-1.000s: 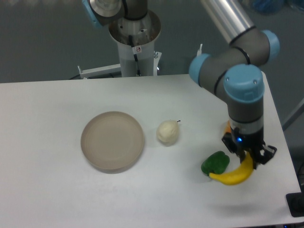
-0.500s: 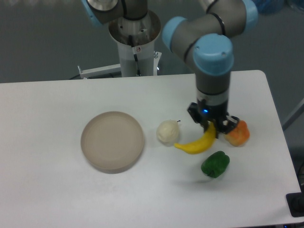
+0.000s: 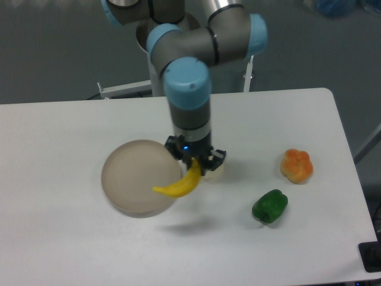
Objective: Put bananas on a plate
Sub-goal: 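Carry the banana past the pear toward the clear round plate, then lower the banana onto the plate and open the gripper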
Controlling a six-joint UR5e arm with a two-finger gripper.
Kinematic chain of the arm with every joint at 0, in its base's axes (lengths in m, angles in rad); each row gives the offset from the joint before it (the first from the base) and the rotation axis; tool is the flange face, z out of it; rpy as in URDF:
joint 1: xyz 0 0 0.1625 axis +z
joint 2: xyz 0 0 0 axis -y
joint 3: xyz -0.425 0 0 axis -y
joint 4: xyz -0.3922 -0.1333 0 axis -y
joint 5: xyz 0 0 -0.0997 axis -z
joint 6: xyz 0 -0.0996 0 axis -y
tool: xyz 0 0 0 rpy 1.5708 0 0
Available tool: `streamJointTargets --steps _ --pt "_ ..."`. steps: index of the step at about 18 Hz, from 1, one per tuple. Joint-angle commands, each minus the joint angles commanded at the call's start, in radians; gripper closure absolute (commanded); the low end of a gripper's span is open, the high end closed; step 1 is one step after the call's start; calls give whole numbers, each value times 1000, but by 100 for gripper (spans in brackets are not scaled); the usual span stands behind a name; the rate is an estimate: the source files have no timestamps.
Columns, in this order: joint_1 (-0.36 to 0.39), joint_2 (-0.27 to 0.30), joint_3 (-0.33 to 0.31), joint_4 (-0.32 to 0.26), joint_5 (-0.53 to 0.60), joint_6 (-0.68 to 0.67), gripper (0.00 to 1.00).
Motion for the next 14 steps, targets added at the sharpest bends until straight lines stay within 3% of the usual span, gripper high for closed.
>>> streamJointTargets --steps 4,6,14 --pt "-46 -51 -55 139 2 -6 61" --pt "-63 -54 -77 183 0 -6 61" --pt "-84 -49 -135 195 2 38 61"
